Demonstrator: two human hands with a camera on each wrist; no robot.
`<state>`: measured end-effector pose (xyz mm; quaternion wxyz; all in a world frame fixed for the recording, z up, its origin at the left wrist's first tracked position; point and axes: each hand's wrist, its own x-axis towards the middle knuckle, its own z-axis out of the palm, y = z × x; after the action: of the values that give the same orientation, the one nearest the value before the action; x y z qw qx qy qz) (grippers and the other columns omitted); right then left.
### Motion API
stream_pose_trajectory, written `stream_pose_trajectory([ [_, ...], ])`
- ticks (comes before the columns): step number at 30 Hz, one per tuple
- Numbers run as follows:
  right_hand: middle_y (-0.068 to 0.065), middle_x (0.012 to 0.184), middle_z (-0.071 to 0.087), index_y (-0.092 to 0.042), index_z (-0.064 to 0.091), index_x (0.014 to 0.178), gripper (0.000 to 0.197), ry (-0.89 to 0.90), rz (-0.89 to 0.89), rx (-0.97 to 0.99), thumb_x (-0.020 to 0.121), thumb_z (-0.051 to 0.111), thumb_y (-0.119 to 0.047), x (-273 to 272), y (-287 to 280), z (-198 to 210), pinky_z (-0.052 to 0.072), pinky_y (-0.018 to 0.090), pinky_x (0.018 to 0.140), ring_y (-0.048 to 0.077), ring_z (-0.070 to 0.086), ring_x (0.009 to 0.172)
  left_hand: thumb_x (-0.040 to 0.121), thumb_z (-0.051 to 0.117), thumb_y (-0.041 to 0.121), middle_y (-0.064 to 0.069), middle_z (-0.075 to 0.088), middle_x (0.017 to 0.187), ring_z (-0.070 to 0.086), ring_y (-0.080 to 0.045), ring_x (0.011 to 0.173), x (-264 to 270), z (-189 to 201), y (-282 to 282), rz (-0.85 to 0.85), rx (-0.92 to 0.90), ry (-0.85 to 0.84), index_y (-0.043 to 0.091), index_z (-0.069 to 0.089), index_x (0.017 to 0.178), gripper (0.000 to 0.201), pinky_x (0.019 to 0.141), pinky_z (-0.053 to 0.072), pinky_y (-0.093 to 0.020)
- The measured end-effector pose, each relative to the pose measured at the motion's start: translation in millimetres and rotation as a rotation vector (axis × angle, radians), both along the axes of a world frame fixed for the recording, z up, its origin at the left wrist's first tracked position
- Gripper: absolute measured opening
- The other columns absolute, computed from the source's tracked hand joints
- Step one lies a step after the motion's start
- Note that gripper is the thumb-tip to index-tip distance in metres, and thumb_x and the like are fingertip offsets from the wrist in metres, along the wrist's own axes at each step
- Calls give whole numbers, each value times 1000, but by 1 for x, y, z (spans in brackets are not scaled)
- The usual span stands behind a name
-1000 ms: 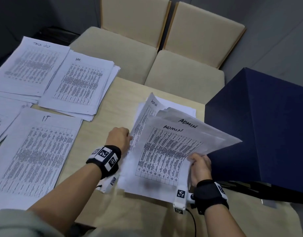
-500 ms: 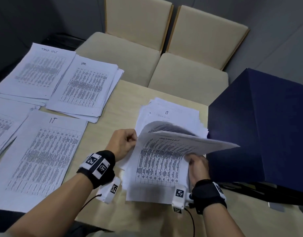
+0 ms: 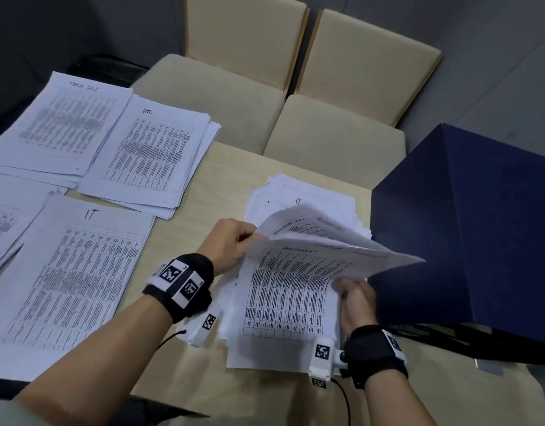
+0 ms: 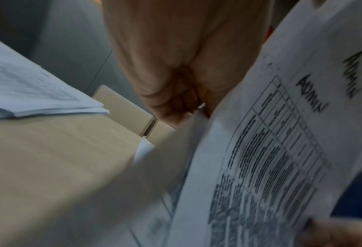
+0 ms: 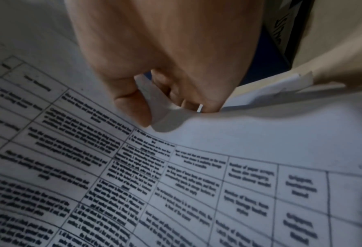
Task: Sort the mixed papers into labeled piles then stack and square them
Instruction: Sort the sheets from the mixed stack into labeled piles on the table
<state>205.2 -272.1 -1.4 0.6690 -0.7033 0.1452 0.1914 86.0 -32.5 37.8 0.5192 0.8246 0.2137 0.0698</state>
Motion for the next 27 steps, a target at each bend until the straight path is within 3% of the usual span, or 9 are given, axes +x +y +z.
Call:
stream_pose_trajectory([
  [4, 1, 59, 58, -6, 55, 66, 30, -23, -112, 101, 75, 51, 22, 1, 0, 0, 45, 25, 69, 13, 55, 62, 72, 63, 54, 0, 43, 59, 34, -13, 58, 6, 0, -3, 116, -15, -60, -4, 62, 69, 58, 53, 28, -27],
  [8, 4, 64, 55, -9, 52, 69, 30, -9, -137, 144, 77, 52, 21, 4, -4, -1, 44, 30, 77, 18, 53, 70, 74, 80, 31, 4, 57, 57, 48, -12, 53, 9, 6, -8, 232, -225, -21, 4, 59, 57, 39, 52, 38, -22],
  [12, 2, 82, 59, -11, 60, 100, 40, -16, -107, 178, 79, 47, 20, 3, -9, -1, 47, 25, 81, 15, 55, 80, 92, 60, 48, 2, 35, 54, 31, -16, 49, 6, 8, -5, 372, -213, 15, 16, 37, 58, 52, 51, 27, -26],
  [15, 6, 76, 53, -9, 53, 81, 31, 7, -88, 164, 85, 43, 20, 0, -12, 5, 45, 22, 73, 16, 52, 74, 95, 53, 47, -4, 46, 60, 41, -22, 56, 2, -6, 7, 389, -164, 86, 5, 46, 65, 51, 58, 35, -31],
  [17, 9, 72, 52, -7, 51, 71, 32, 11, -72, 159, 85, 43, 21, -2, -10, 4, 42, 22, 68, 17, 51, 72, 92, 52, 34, -4, 70, 78, 63, -30, 72, 2, -9, 11, 362, -190, 73, 3, 66, 84, 35, 71, 51, -35],
  [20, 4, 70, 65, -4, 60, 75, 29, 3, -53, 219, 81, 46, 20, -5, -4, 1, 44, 25, 74, 18, 57, 76, 89, 51, 1, 7, 74, 83, 66, -11, 76, -2, -2, 9, 276, -290, 22, 15, 73, 91, 26, 73, 53, -27],
  [22, 3, 94, 75, -6, 71, 94, 14, 56, 36, 302, 86, 62, 0, -6, -5, 2, 47, 30, 85, 19, 65, 93, 85, 49, -16, 7, 75, 80, 67, -3, 75, -6, 5, 5, 165, -425, 33, 8, 73, 84, 34, 68, 49, -16],
  [24, 10, 121, 67, -15, 78, 97, 39, 188, 119, 250, 67, 87, -38, -8, -10, 0, 49, 30, 84, 24, 62, 108, 80, 47, -25, -8, 76, 95, 71, -13, 90, -8, 6, 3, 56, -555, 64, -3, 73, 88, 35, 70, 52, -17],
  [27, 12, 136, 60, -23, 71, 105, 35, 197, 64, 260, 76, 83, -39, -9, -6, 4, 52, 31, 81, 23, 64, 105, 74, 33, -31, -12, 71, 112, 69, -20, 105, -13, 2, 6, 19, -622, 83, -3, 68, 106, 55, 63, 50, -15],
])
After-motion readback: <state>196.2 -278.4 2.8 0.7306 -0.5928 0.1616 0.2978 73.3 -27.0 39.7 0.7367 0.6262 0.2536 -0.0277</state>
